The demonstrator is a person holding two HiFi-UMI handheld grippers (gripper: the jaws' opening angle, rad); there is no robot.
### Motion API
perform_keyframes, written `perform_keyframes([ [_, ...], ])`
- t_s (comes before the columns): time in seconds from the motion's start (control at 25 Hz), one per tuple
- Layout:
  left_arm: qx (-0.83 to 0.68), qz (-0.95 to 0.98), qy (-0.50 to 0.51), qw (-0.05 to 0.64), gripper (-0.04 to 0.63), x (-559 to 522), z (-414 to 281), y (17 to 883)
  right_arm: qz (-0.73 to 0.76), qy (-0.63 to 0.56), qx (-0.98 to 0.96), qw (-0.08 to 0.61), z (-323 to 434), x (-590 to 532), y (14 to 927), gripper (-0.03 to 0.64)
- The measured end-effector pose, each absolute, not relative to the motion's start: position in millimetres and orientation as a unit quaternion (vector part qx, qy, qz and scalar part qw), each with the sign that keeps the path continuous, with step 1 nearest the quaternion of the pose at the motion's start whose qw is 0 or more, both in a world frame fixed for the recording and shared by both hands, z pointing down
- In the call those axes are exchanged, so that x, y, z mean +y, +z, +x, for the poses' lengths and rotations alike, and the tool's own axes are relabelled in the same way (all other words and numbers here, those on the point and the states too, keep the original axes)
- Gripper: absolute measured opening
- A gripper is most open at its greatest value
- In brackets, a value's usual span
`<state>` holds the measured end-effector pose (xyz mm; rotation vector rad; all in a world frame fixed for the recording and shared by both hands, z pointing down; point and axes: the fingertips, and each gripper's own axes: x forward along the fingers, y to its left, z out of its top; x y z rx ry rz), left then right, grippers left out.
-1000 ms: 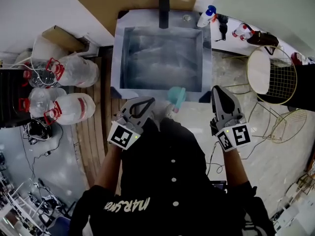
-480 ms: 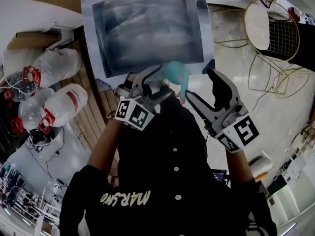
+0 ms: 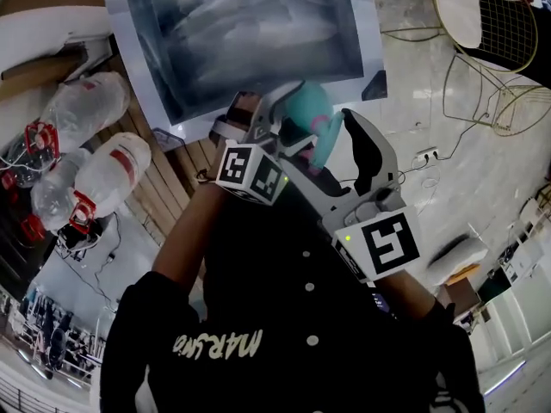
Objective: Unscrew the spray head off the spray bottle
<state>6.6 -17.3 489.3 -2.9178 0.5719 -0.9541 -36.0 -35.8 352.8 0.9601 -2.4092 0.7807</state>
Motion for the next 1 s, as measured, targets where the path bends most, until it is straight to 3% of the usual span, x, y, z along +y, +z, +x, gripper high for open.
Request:
perform_keyframes([
  [0.24, 0.165, -0.935, -0.314, 0.019, 0.407, -14.5, 15.3, 495.0, 0.342, 0.324, -0.861, 0.193, -36.4, -39.3, 355.0, 0.411],
  [0.6, 0.168, -0.932, -0.319, 0.028, 0.407, -23.3, 16.1, 505.3, 0.301, 0.334, -0.867, 0.214, -39.9, -40.2, 360.1, 0.410],
  [0.92, 0.183, -0.924, -0.333, 0.032, 0.407, -20.9, 12.9, 511.4, 0.327, 0.323, -0.847, 0.269, -33.4, -37.2, 364.3, 0.401],
  [1.0, 0.185, -0.923, -0.337, 0.034, 0.407, -20.8, 12.7, 512.6, 0.325, 0.325, -0.842, 0.282, -34.5, -35.3, 365.3, 0.370],
])
